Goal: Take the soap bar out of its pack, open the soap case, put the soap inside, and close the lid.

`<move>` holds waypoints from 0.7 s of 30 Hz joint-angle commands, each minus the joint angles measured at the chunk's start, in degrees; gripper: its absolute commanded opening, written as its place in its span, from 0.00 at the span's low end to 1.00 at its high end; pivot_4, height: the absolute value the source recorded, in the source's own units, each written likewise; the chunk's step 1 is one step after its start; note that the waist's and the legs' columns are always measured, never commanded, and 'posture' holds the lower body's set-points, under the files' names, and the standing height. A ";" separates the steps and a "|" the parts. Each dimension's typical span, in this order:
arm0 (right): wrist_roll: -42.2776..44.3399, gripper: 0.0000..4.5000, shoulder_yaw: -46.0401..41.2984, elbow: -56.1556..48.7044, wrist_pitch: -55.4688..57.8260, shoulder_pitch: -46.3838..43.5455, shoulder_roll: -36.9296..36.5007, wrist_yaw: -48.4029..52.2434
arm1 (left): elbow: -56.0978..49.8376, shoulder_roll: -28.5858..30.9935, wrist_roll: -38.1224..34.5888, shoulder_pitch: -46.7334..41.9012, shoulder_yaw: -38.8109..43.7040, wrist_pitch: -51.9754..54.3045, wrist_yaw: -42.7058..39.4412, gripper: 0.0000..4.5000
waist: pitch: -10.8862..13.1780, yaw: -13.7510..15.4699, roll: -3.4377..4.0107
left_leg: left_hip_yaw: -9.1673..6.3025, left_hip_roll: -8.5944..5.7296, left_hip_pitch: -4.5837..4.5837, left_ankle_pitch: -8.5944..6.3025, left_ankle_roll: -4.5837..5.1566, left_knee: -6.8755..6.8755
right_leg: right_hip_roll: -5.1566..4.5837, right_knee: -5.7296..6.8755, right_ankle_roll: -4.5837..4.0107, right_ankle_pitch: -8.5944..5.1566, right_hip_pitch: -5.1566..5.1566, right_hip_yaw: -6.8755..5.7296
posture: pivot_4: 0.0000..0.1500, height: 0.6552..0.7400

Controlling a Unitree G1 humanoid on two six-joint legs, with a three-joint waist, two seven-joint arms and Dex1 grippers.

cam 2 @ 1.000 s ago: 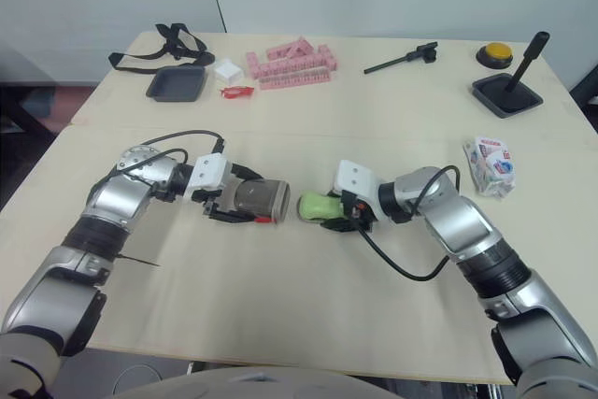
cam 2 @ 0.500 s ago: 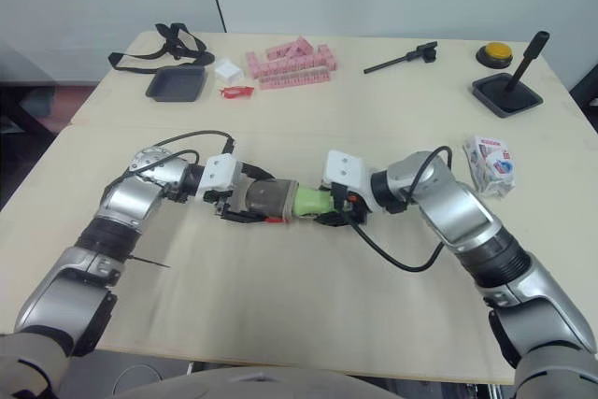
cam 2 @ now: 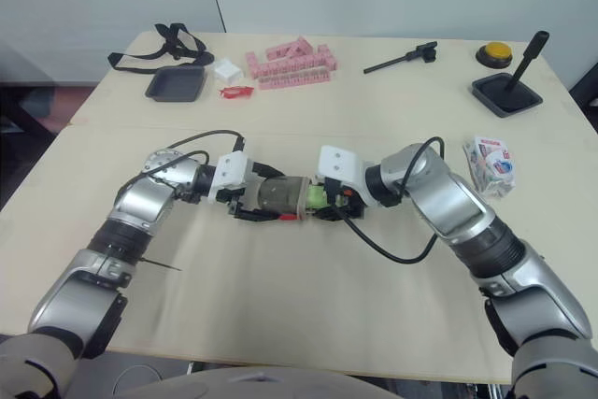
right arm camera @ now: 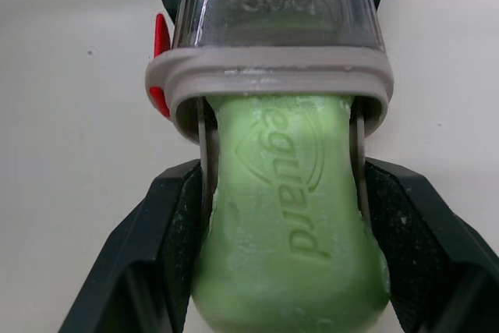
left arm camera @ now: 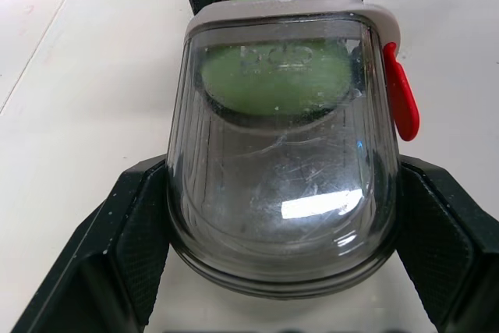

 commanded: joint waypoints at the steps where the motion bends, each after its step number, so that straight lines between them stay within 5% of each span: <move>1: -0.17 0.57 -0.04 -2.99 2.14 -1.64 -0.55 -0.57 | -3.01 -0.25 -1.36 -0.31 0.52 -0.08 0.52 0.78 | 0.00 0.00 0.00 | 0.00 0.00 0.00 0.00 -0.01 0.00 | 0.00 0.00 0.00 0.00 0.00 0.00 | 1.00 0.66; 2: 0.00 0.57 -0.01 -3.45 2.77 -1.78 -0.80 -0.42 | -3.00 -0.23 -1.33 -0.26 0.53 -0.06 0.63 0.78 | 0.00 0.01 0.00 | 0.00 0.00 0.00 0.00 -0.01 0.00 | 0.00 0.00 0.01 0.00 0.00 0.00 | 1.00 0.66; 3: 0.13 0.74 -0.01 -3.83 3.20 -1.83 -1.02 -0.28 | -2.98 -0.20 -1.29 -0.22 0.53 -0.08 0.72 0.78 | 0.00 0.03 0.00 | 0.00 0.00 0.00 0.01 -0.01 0.00 | 0.00 0.00 0.01 0.00 0.00 0.00 | 1.00 0.66; 7: 0.55 1.00 -0.37 -5.32 3.88 -1.39 -1.89 -0.09 | -3.06 0.16 -1.34 0.02 0.49 -0.09 0.72 0.78 | 0.00 0.10 0.00 | 0.01 0.00 -0.01 0.01 -0.02 0.00 | 0.00 0.00 0.01 0.01 0.00 0.02 | 1.00 0.66; 21: 2.94 1.00 -2.01 -7.50 4.02 -0.64 -3.87 0.44 | -2.55 0.12 -1.25 -0.07 0.28 -0.46 0.45 0.78 | 0.00 0.33 0.00 | 0.03 0.00 0.00 0.01 -0.03 0.00 | 0.00 0.00 0.02 0.01 0.00 0.03 | 1.00 0.66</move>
